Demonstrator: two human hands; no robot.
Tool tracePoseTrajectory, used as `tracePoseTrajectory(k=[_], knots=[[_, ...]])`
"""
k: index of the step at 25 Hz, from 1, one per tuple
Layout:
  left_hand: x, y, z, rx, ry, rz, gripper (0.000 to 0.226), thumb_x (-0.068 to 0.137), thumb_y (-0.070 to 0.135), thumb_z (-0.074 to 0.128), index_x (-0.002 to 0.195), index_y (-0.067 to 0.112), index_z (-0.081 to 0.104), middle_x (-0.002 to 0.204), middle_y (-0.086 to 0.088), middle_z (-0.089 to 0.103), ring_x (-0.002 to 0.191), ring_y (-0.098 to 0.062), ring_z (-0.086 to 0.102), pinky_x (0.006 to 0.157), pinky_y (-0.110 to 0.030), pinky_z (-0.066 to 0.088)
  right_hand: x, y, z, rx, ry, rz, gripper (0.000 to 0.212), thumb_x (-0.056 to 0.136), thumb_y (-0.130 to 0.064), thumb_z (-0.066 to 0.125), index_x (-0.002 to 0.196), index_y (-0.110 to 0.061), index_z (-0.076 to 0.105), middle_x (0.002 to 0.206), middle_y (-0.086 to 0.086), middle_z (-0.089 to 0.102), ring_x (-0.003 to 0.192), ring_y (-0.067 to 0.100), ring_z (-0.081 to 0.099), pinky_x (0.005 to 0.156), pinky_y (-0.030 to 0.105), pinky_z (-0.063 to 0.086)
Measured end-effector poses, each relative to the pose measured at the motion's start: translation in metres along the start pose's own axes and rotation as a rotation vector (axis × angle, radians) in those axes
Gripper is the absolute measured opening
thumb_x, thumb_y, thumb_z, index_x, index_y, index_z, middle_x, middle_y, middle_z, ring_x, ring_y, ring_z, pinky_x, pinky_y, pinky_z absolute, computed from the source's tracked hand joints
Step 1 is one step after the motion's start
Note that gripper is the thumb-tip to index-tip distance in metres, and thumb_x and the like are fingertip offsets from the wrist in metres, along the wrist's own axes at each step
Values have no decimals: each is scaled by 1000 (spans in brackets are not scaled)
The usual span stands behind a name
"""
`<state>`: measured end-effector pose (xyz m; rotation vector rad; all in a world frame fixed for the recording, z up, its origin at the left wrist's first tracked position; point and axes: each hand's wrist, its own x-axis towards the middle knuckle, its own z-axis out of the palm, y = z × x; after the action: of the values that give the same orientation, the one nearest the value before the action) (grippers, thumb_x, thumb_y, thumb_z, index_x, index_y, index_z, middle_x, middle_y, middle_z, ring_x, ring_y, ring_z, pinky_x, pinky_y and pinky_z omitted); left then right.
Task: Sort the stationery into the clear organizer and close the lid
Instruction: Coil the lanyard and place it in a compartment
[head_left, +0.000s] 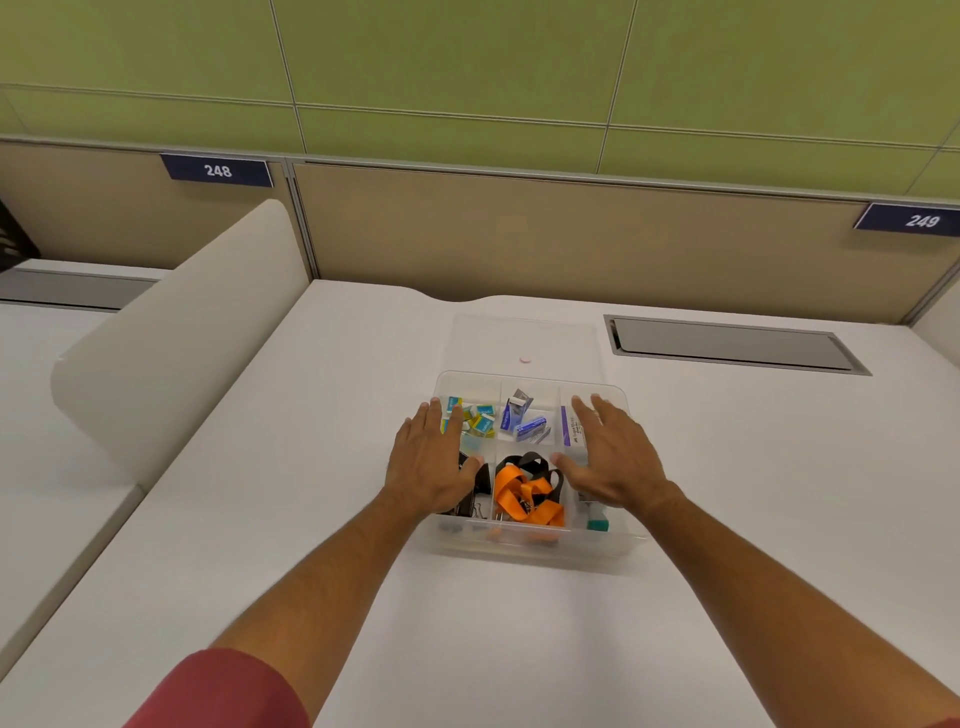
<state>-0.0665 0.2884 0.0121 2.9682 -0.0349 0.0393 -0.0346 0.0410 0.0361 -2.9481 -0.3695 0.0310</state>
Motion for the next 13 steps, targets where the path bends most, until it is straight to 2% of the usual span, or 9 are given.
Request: tracePoseTrajectory(k=[7, 13], knots=[[53, 0, -14, 41, -3, -23, 89, 87, 68, 39, 153, 20, 1, 161, -13, -1, 148, -30, -2, 119, -44, 4, 46, 17, 1, -53, 44, 44, 96, 81, -77, 34, 153, -22, 3, 162, 10, 4, 149, 30, 6, 119, 45, 7], [103, 4, -16, 124, -14, -29, 89, 88, 68, 37, 153, 20, -1, 161, -14, -2, 148, -30, -2, 120, -45, 6, 96, 40, 5, -81, 52, 74, 98, 80, -81, 27, 153, -20, 4, 161, 13, 6, 149, 32, 6, 119, 47, 5]])
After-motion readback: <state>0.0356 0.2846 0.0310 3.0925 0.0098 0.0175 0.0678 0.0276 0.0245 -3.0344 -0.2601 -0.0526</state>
